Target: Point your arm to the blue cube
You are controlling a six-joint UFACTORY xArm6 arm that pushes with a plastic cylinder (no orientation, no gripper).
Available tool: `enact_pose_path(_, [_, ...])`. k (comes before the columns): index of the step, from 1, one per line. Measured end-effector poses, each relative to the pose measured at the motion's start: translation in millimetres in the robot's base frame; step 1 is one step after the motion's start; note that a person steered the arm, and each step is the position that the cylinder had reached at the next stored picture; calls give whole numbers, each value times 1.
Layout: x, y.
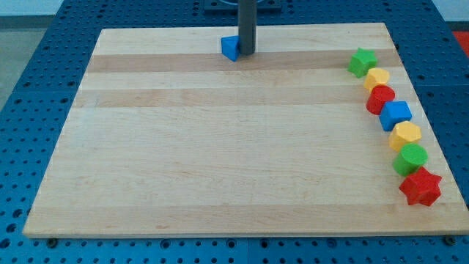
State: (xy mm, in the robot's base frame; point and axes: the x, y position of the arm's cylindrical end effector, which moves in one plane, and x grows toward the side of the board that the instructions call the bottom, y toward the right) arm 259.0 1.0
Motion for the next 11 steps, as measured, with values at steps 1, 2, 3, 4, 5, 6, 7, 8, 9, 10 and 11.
enact_pose_path(1, [46,8])
enact_pose_path(2, [48,-31])
enact_pose_path(3, [16,-42])
enact_pose_path(4, [-2,-19])
enact_pose_path(5, [-5,-5])
enact_pose_path(6, [33,6])
enact_pose_path(7, [38,56])
enact_pose_path(8, [26,64])
enact_pose_path(9, [7,65])
enact_pose_path(10, [-6,96])
enact_pose_path(11, [-16,110])
